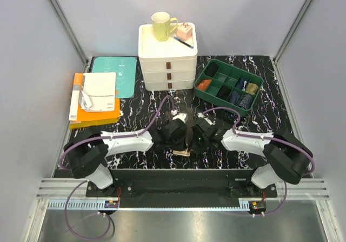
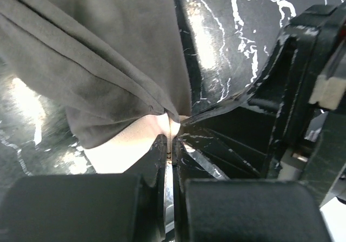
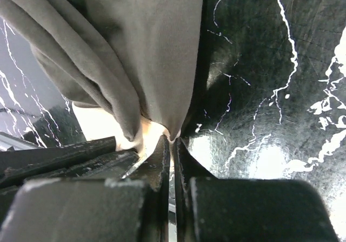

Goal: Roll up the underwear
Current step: Fold the underwear at the center of the board.

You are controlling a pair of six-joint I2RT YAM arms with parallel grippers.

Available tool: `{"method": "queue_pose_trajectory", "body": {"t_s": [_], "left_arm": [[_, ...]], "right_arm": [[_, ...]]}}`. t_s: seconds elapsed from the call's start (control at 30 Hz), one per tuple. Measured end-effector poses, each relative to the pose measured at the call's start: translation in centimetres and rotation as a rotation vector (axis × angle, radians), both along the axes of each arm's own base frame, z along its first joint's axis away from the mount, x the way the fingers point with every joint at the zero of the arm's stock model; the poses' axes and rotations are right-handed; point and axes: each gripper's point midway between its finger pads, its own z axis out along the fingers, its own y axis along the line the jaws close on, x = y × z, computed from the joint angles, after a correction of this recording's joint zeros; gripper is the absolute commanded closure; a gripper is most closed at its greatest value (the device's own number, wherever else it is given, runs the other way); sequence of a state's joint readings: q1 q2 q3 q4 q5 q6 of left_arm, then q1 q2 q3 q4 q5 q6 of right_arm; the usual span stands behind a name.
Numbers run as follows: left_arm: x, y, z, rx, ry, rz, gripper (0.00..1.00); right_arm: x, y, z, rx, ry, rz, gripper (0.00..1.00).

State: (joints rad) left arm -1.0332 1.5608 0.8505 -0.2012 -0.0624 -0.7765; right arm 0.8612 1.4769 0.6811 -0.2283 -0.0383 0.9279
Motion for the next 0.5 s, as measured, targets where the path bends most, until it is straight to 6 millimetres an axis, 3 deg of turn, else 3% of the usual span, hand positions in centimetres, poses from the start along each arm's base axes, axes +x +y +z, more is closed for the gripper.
{"method": "queue_pose_trajectory", "body": {"t_s": [0.13,0.27,0.3,0.4,0.5], "left_arm": [[-0.1,-0.5,-0.8,-0.024,0.009,0.002,1.00],[-0.1,-0.7,-1.7,-0.038,0.022,0.012,1.00],[-0.1,-0.8,-1.7,-0.046,0.021,0.015,1.00],[-0.1,-1.0,-1.7,-0.065,0.020,0.023,1.00],[0.0,-1.0,-1.8,-0.082,0.019,0.035,1.00]], "right_arm": [[0.0,0.1,-0.3,0.020,-0.001,-0.015,0.99],[0.0,0.1,-0.4,0.064,-0.001,-0.048,0.83],[0.0,0.0,-0.5,0.075,-0.001,-0.058,0.74],[0.0,-0.4,-0.2,0.124,0.002,-0.099,0.60],[-0.2,-1.2,0.2,0.157,-0.002,-0.139,0.53]]}}
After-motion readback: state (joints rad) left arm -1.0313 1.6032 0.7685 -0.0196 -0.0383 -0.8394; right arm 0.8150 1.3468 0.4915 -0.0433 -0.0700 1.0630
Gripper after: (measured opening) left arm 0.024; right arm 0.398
